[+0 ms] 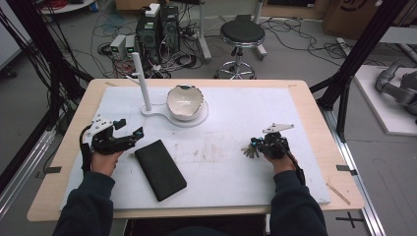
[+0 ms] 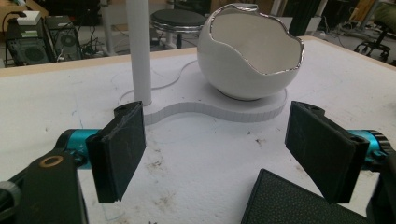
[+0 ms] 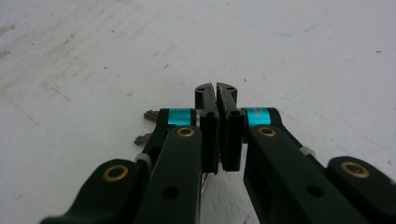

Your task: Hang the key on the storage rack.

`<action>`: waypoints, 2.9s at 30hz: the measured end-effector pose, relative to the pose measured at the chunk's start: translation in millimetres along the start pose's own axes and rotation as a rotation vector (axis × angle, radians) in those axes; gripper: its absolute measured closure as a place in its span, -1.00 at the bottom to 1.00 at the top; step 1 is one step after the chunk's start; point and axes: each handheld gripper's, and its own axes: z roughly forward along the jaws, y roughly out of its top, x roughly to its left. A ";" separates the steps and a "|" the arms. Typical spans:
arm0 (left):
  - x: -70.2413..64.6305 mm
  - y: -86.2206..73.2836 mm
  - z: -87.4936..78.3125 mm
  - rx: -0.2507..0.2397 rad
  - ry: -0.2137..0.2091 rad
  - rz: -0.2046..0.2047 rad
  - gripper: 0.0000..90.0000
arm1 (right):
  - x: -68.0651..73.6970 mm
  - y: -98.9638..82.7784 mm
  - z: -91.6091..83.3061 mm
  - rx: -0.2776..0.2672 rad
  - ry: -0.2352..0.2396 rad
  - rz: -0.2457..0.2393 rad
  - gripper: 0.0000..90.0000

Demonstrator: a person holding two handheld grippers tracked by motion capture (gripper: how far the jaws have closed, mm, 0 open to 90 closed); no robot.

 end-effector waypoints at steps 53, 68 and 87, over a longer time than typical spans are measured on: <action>12.3 -4.1 -11.2 -0.017 0.034 -0.025 -0.54 | 120.1 239.3 41.7 -0.342 0.370 -0.318 1.00; 16.2 -5.7 -14.1 -0.019 0.042 -0.032 -0.53 | 165.9 302.9 90.9 -0.326 0.451 -0.335 1.00; 17.7 -6.8 -15.8 -0.018 0.041 -0.035 -0.53 | 173.4 318.3 118.3 -0.318 0.416 -0.242 0.96</action>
